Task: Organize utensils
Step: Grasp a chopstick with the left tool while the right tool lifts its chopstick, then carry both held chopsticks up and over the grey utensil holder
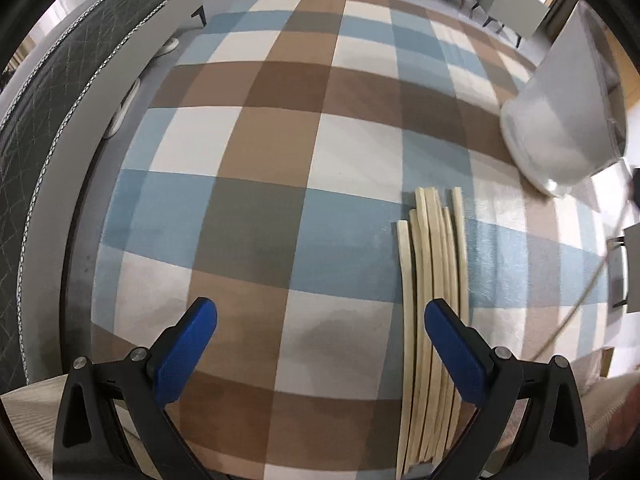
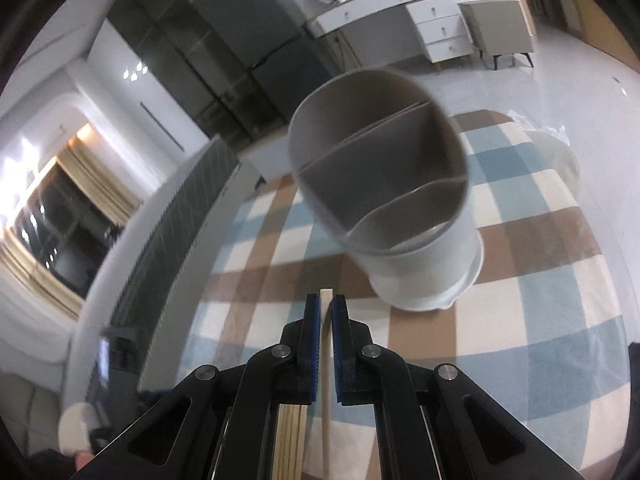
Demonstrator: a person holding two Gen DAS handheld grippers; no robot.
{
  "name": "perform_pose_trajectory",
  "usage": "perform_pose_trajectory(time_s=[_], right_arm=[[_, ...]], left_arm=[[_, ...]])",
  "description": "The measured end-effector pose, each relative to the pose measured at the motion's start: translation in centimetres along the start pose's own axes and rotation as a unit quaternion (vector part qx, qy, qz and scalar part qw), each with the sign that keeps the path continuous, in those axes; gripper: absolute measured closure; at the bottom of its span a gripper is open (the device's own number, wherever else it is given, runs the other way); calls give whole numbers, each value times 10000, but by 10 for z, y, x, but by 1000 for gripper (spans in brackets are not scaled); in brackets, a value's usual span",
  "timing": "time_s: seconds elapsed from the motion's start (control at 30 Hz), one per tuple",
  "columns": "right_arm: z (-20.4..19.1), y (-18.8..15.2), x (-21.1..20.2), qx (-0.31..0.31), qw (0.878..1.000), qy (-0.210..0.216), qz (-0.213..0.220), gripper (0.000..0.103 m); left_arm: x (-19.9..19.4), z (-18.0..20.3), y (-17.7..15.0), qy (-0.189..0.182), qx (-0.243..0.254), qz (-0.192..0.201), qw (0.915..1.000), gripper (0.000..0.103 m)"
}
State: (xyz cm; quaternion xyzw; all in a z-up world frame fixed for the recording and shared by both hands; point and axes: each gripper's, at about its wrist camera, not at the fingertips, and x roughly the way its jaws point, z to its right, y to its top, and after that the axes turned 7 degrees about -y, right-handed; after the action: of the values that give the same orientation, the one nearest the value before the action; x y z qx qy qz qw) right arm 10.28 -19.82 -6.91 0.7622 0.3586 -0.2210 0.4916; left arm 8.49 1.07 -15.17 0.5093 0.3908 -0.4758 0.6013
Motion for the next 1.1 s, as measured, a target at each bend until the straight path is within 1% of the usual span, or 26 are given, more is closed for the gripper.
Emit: perform_pose_trajectory(time_s=[0.07,0.17,0.33,0.47,0.53,0.63,0.73,0.8,0.83,0.9,0.93,1.0,1.07,1.1], right_arm=[[4,0,-1,74,10000,24,32,98],[11,1,-6,112,9998,116,81,98],[16,2,-16,55,9997,193,156,98],[24,5,-21,221,9992,255,219,98],[24,6,-21,222,9991,267,234,98],[25,6,-23,256,9989,299,248,98],[24,6,-24,229,9989,294,275,98],[24,7,-26,199,9989,295,309,98],[24,7,-26,192,9989,285,327,98],[25,8,-27,191,9988,293,350,98],[26,8,-27,191,9988,283,357,98],[26,7,-27,166,9988,260,376,98],[26,7,-28,106,9989,219,407,98],[25,6,-29,52,9988,240,430,98]], left_arm=[[5,-2,0,-46,-63,-78,9999,5],[11,-4,0,108,-109,-199,9997,5],[19,-6,1,167,-162,-329,9992,7],[19,-8,5,223,-211,-327,9990,12],[18,-8,8,219,-225,-330,9990,16],[14,-10,14,219,-230,-318,9990,27],[13,-7,23,206,-167,-330,9991,47],[11,-2,29,186,-102,-353,9992,68],[11,1,29,174,-66,-372,9991,74],[13,6,31,132,33,-470,9988,95],[13,8,32,107,49,-537,9985,99],[13,11,30,176,113,-546,9983,101],[4,10,28,93,218,-309,9992,101],[-1,11,26,107,259,-193,9994,101]])
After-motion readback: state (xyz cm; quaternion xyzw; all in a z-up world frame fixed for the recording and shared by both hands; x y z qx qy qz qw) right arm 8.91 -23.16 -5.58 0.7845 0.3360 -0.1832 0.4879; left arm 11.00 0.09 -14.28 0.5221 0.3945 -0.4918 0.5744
